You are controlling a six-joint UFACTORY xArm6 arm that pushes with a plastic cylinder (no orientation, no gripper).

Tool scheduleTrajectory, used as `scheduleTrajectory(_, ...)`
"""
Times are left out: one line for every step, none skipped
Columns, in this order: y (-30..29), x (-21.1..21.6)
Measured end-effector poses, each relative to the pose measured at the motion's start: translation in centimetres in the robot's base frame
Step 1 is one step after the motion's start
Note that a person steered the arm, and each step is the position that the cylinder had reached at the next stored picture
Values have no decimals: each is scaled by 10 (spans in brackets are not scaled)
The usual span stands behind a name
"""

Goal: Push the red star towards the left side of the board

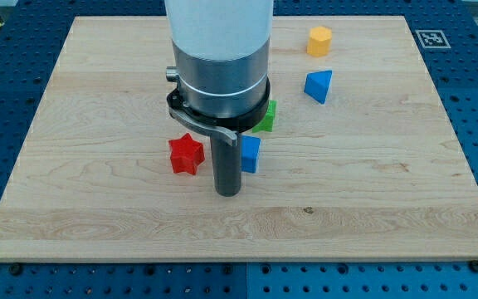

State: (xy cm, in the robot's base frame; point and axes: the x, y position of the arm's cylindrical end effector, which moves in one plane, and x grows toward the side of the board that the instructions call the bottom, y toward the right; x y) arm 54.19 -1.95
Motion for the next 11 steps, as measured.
scheduleTrajectory(-1, -7)
scheduleTrajectory(-2, -10)
scheduleTrajectory(-10, -17)
scheduleTrajectory(-23, -31)
scheduleTrajectory(-31, -38)
scheduleTrajectory(-40, -43)
scheduleTrajectory(-52, -47)
scheduleTrajectory(-64, -47)
scheduleTrajectory(-80, -47)
scheduleTrajectory(-81, -48)
scheduleTrajectory(-64, -48)
